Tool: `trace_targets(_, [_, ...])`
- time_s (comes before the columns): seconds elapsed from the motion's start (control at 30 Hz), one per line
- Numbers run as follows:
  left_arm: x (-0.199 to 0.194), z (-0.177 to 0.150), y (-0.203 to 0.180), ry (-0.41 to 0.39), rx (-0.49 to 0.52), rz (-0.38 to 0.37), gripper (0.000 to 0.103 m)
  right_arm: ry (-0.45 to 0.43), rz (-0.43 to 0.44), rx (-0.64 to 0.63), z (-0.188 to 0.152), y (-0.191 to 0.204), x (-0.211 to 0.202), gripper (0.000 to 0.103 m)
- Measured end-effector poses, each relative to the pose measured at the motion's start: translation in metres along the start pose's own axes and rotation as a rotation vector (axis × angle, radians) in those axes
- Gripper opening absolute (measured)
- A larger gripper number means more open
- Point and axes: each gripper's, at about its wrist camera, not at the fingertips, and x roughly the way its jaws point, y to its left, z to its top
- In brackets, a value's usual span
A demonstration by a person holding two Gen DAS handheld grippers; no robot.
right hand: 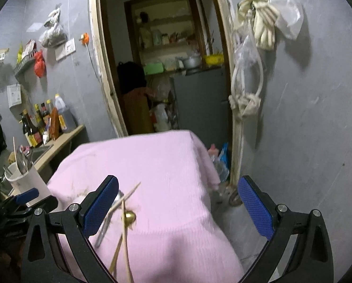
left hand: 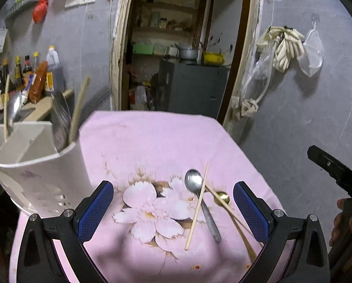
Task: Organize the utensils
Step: 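Move both open tools back to the remaining spoons and chopsticks, then grasp a chopstick with the left tool while the right tool grasps another chopstick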
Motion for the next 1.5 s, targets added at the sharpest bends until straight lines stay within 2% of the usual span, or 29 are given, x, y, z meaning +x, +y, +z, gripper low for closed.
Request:
trace_targets(0.03, [0.004,-0.003,0.000,0.012,0.000,-0.003,0.102,0.014,0.005,-0.001,-0.003,-0.001,0.004,0.085])
trace_targets(0.1, [0.013,-0.008,-0.001,0.040,0.004,-0.008,0.098,0.061,0.022,-0.004,-0.011,-0.001,0.016,0.080])
trace_targets(0.17, [0.022,-0.012,-0.002,0.081,0.009,-0.018,0.087,0.116,0.032,-0.013,-0.020,0.002,0.030,0.075])
trace_targets(0.3, [0.038,-0.020,-0.002,0.153,0.002,-0.046,0.073,0.192,0.069,-0.014,-0.033,0.005,0.049,0.055])
trace_targets(0.33, [0.041,-0.021,-0.002,0.165,0.002,-0.052,0.067,0.207,0.088,-0.014,-0.036,0.008,0.054,0.051])
trace_targets(0.47, [0.053,-0.026,-0.006,0.219,0.015,-0.086,0.052,0.261,0.156,-0.030,-0.046,0.019,0.067,0.045])
trace_targets(0.53, [0.057,-0.030,-0.008,0.244,0.022,-0.100,0.048,0.294,0.191,-0.050,-0.054,0.027,0.073,0.037])
trace_targets(0.67, [0.064,-0.036,-0.013,0.284,0.039,-0.101,0.039,0.334,0.251,-0.073,-0.062,0.039,0.079,0.033])
trace_targets(0.8, [0.066,-0.036,-0.013,0.287,0.043,-0.089,0.030,0.365,0.305,-0.097,-0.066,0.048,0.079,0.027])
trace_targets(0.9, [0.067,-0.036,-0.014,0.292,0.052,-0.076,0.019,0.383,0.322,-0.117,-0.071,0.054,0.079,0.020])
trace_targets(1.03, [0.066,-0.037,-0.019,0.302,0.080,-0.089,0.008,0.382,0.284,-0.129,-0.074,0.057,0.075,0.005])
trace_targets(1.13, [0.064,-0.038,-0.022,0.302,0.101,-0.074,0.007,0.364,0.232,-0.098,-0.073,0.050,0.069,0.004])
trace_targets(1.27, [0.060,-0.038,-0.018,0.313,0.068,-0.072,0.006,0.363,0.177,-0.051,-0.075,0.038,0.059,0.004])
trace_targets(1.5, [0.052,-0.044,-0.012,0.372,0.014,-0.092,0.006,0.394,0.178,-0.041,-0.075,0.036,0.062,0.005])
